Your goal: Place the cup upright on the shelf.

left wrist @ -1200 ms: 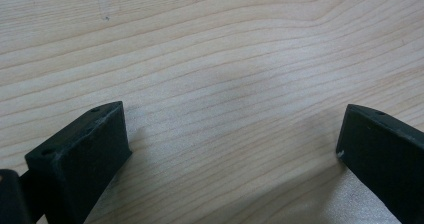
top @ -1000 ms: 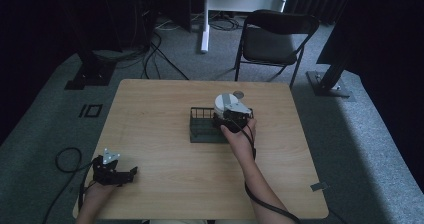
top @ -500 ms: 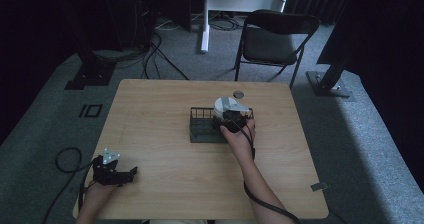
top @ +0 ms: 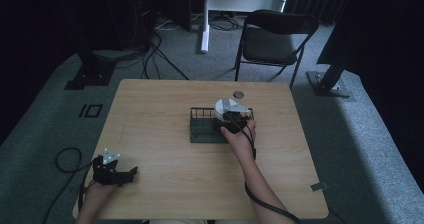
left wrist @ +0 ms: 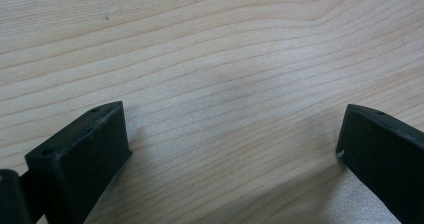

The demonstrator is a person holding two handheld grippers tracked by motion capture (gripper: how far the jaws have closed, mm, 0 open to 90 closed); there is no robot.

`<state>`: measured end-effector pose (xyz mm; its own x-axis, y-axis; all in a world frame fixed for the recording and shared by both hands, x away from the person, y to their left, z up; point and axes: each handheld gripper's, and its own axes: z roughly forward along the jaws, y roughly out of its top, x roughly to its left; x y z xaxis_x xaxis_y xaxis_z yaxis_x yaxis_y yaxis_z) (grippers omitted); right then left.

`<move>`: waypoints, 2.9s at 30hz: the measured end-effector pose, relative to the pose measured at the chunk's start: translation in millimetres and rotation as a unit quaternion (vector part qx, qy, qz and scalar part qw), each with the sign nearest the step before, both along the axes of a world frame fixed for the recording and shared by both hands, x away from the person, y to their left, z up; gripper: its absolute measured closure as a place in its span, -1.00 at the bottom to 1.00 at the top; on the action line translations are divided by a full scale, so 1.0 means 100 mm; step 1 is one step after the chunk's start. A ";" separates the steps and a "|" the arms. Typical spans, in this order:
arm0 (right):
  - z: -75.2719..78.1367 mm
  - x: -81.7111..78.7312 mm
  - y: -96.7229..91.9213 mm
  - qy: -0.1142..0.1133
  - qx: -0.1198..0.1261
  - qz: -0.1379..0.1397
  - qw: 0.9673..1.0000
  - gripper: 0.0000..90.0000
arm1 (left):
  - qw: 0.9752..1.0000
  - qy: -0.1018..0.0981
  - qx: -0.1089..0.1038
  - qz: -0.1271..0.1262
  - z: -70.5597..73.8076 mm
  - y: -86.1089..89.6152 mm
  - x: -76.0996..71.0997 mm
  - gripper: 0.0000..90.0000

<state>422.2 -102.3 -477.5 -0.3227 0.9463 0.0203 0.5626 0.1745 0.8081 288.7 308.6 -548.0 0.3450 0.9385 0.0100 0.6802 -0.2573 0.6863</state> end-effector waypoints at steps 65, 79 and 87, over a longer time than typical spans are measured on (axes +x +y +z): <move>0.09 -0.46 -0.36 -0.080 0.050 0.069 0.993 -0.73 | 1.000 0.000 0.000 0.001 0.00 0.00 0.00 -0.99; 0.11 -0.66 -0.51 -0.093 0.059 0.069 0.992 -0.73 | 1.000 0.000 0.000 0.001 0.00 0.00 0.00 -0.99; 0.07 -0.76 -0.63 -0.094 0.059 0.068 0.992 -0.72 | 1.000 0.000 0.000 0.001 0.00 0.00 0.00 -0.99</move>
